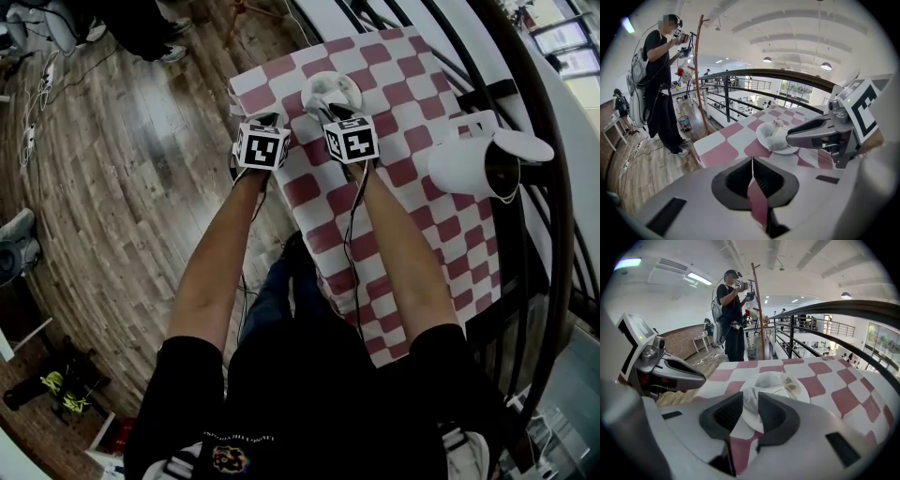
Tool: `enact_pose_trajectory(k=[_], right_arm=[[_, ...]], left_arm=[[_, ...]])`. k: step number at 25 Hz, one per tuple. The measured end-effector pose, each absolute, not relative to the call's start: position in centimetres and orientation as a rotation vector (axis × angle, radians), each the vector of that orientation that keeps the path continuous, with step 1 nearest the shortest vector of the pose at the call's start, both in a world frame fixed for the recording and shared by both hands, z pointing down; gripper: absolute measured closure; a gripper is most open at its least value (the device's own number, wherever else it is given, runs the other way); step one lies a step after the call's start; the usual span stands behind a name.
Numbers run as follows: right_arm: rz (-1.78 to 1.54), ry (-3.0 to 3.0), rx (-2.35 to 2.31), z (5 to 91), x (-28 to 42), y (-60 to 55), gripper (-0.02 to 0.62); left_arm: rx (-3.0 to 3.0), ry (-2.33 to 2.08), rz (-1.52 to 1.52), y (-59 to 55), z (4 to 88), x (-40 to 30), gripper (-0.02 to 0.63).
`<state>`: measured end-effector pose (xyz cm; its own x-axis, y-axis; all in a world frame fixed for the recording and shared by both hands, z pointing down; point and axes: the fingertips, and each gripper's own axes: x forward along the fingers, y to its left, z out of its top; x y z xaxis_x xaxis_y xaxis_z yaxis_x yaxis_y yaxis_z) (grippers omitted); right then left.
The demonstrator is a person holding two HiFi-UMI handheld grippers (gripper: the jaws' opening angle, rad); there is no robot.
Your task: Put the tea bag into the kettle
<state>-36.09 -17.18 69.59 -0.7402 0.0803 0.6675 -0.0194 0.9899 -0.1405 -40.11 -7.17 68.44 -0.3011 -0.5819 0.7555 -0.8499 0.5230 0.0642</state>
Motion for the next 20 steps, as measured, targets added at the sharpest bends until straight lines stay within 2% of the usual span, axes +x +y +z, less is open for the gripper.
enact_pose_trajectory(k=[20], right_arm=[[0.228, -2.459, 0.027, 65.4, -31.2, -17.3, 0.506]], left_arm=[[1.228, -2.031, 0.595, -7.7, 63.3, -39.9, 0.603]])
